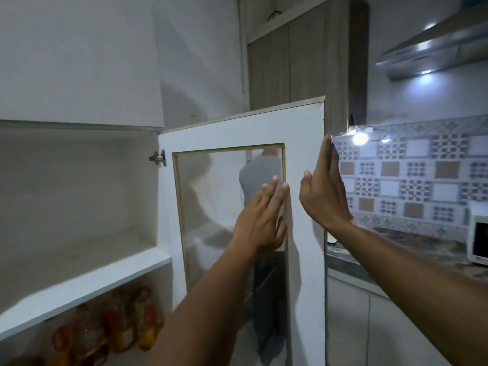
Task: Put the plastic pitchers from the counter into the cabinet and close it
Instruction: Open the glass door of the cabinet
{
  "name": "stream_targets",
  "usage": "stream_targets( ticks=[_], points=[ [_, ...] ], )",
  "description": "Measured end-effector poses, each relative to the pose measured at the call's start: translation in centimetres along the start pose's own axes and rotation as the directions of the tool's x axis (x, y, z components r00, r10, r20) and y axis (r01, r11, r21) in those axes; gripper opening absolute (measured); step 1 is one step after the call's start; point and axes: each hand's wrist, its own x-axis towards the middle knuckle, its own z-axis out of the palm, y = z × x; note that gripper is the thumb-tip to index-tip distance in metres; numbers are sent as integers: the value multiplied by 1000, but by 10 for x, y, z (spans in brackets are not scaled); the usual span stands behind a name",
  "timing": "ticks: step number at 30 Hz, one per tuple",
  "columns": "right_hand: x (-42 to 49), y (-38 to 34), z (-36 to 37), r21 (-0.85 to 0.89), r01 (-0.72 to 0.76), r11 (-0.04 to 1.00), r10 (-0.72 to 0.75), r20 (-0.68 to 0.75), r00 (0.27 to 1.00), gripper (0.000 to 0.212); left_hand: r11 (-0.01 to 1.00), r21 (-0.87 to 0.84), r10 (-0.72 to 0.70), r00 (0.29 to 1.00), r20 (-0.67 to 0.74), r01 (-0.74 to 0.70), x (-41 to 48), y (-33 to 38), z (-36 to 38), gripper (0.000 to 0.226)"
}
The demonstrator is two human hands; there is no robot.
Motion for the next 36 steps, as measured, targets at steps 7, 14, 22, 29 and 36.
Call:
stream_targets(
  ticks=[7,14,22,29,36],
  points=[
    [-1,65,33,-503,41,863,-1,79,997,83,998,46,40,982,186,-49,37,-32,52,71],
    [7,98,47,-663,57,746,101,198,975,89,997,42,50,967,250,-63,56,-49,74,75],
    [4,79,33,-685,66,726,136,237,962,92,1000,21,-27,942,335,21,51,-36,49,74],
    [-11,48,8,-610,52,791,135,257,957,93,982,75,-187,885,426,171,-1,-23,9,77],
    [-36,-38,35,-316,209,925,-86,362,928,81,916,238,-395,822,411,322,-99,-70,-69,76]
  ],
)
